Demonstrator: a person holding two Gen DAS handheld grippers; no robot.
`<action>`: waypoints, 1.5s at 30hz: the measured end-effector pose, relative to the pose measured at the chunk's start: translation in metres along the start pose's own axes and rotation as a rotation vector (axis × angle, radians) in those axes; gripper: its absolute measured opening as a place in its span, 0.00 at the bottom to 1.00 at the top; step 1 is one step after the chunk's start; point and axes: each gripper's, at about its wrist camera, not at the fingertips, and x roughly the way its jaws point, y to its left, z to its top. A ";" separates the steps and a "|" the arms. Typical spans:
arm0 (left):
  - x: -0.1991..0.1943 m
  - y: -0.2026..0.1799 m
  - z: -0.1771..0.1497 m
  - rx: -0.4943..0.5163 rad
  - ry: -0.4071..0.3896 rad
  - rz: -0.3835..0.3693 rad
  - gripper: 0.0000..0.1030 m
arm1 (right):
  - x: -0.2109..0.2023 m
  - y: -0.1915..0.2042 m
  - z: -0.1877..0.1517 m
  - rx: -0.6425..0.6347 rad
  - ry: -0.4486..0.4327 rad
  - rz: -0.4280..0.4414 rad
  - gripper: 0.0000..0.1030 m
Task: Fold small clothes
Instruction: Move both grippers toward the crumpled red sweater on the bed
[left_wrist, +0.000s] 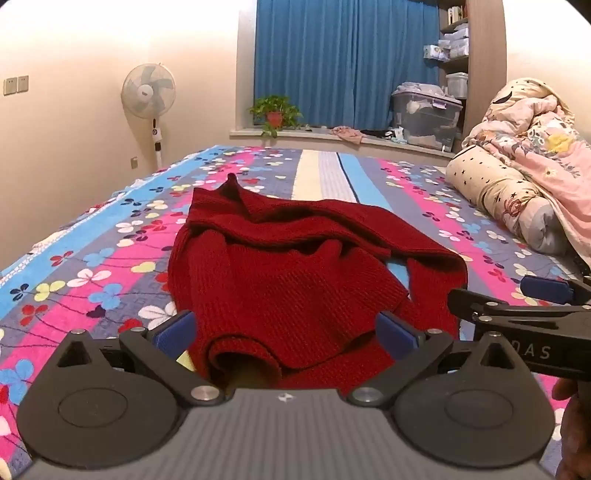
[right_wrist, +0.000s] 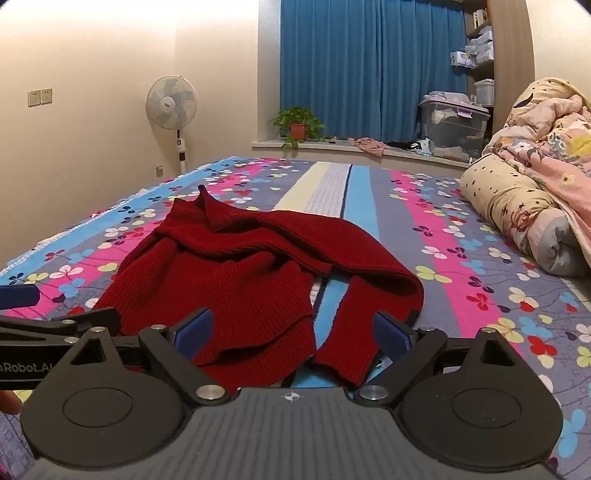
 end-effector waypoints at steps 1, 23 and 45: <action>0.001 0.000 0.000 0.001 0.006 0.001 1.00 | 0.001 -0.001 0.000 -0.001 0.000 0.000 0.90; 0.005 -0.001 -0.002 -0.008 0.046 0.001 1.00 | 0.002 -0.002 0.000 0.016 -0.018 0.005 0.88; 0.004 -0.002 -0.002 -0.010 0.043 -0.002 1.00 | 0.001 -0.001 0.001 0.015 -0.027 0.006 0.88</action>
